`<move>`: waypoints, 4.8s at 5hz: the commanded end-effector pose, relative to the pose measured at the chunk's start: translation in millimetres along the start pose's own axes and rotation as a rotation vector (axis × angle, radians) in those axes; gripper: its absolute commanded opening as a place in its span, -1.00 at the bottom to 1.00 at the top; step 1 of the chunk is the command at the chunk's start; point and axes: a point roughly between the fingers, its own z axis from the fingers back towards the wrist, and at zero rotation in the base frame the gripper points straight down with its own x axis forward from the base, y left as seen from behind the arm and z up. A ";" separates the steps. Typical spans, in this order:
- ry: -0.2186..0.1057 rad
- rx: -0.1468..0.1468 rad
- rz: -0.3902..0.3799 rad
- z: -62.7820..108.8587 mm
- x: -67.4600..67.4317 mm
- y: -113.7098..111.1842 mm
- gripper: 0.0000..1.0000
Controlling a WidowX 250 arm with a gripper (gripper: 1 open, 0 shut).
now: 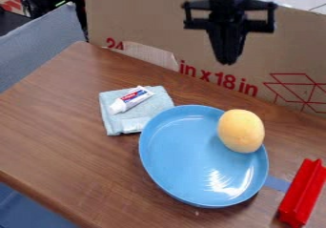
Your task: Move the yellow ball from the blue plate to the table
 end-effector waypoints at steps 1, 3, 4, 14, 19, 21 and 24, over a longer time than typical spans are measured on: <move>-0.040 -0.015 -0.002 28.1 17.4 -0.6 1.00; -0.006 -0.059 0.090 2.4 4.1 -24.4 1.00; -0.034 -0.034 0.214 -14.5 5.7 -36.8 1.00; -0.176 0.038 0.609 -99.0 -2.1 -34.0 1.00; -0.143 0.024 0.646 -88.3 -1.2 -43.6 -1.00; -0.148 -0.119 0.702 -22.5 -2.7 -34.3 -1.00; -0.176 -0.096 0.787 -6.4 1.9 -8.7 1.00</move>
